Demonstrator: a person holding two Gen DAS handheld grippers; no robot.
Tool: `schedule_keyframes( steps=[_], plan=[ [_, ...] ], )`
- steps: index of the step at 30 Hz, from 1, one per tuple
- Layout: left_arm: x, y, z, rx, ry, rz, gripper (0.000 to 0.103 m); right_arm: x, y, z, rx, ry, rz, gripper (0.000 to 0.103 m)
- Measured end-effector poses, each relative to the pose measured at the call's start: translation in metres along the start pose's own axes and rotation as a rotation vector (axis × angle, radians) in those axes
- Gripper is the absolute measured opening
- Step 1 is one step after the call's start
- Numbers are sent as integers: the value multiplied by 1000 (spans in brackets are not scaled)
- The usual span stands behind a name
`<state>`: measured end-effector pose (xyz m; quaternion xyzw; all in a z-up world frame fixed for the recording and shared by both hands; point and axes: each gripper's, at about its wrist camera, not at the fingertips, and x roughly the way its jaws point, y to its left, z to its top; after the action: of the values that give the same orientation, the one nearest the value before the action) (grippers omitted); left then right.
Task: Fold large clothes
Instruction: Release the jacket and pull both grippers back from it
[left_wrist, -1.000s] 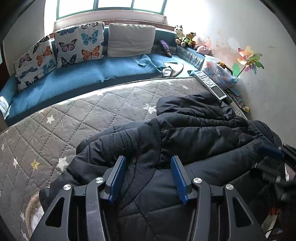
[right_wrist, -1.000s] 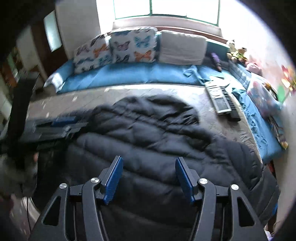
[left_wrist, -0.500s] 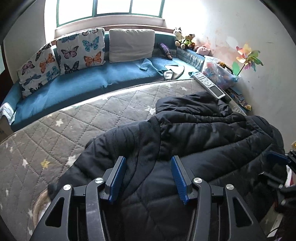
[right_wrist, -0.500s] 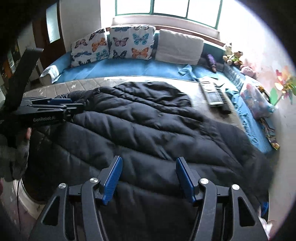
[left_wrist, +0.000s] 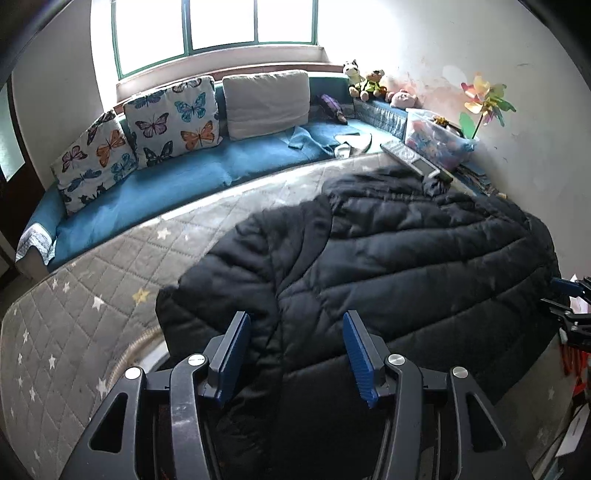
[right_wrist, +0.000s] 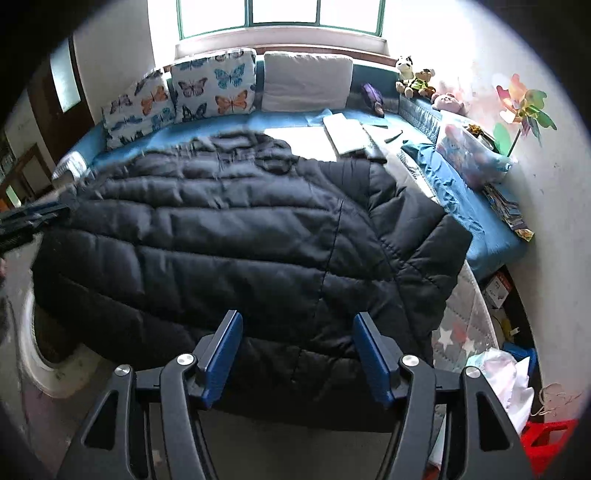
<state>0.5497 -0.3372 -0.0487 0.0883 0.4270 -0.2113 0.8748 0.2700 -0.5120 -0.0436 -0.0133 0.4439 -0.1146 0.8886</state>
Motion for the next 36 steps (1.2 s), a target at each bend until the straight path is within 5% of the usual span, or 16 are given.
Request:
schedule_keyframes(
  steps=[10, 17, 30, 36],
  plan=[
    [-17, 9, -18, -31, 6, -16, 66, -24, 1, -8, 18, -90, -9, 71],
    [-64, 11, -43, -42, -54, -12, 66, -51, 8, -15, 55, -135, 13, 87],
    [-154, 1, -101, -26, -174, 84, 99, -83, 51, -51, 27, -207, -29, 95],
    [-183, -10, -122, -4, -203, 78, 102, -94, 67, -68, 24, -228, -58, 97]
  ],
)
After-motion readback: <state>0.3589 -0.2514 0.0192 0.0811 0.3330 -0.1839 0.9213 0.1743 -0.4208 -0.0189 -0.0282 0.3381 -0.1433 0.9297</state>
